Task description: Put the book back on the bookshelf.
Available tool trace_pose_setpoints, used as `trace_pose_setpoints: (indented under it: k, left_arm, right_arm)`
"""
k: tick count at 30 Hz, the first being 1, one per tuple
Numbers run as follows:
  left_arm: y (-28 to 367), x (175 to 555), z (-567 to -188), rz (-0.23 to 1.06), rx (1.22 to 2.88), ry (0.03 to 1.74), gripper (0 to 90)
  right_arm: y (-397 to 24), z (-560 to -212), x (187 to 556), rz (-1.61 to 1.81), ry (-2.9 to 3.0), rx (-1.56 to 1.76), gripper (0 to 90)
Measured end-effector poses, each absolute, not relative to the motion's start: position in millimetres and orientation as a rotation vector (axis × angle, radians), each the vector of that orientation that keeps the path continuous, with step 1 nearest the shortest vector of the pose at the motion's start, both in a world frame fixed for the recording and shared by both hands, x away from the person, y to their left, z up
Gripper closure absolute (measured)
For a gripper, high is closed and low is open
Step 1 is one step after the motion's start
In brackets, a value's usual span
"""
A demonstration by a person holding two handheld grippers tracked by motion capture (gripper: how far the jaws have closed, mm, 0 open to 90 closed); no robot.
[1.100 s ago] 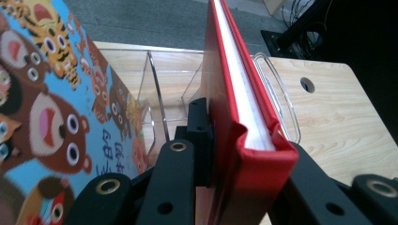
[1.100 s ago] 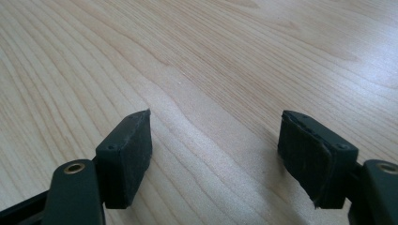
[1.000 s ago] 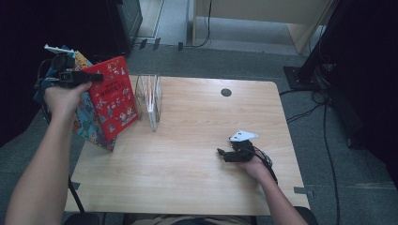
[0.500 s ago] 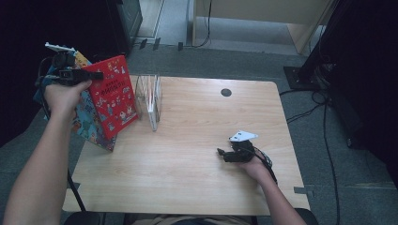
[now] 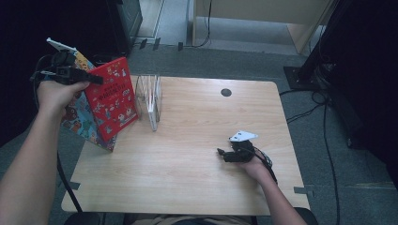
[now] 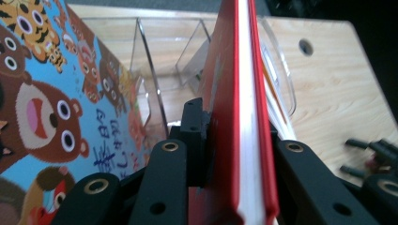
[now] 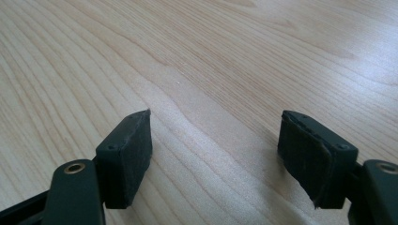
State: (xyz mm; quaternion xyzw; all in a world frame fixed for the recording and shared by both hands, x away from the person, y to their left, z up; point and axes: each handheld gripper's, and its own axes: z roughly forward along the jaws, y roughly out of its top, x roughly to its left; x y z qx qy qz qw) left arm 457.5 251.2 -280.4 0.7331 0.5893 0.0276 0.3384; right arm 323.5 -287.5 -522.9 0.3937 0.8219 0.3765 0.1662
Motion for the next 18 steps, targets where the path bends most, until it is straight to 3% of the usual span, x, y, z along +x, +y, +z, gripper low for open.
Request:
trace_pose_setpoints:
  k: [18]
  left_arm:
    - [253,454,-270,0.010,2.018,1.551,78.1]
  right_arm:
    - [-287,-523,323,1.073,2.341,1.120,27.1]
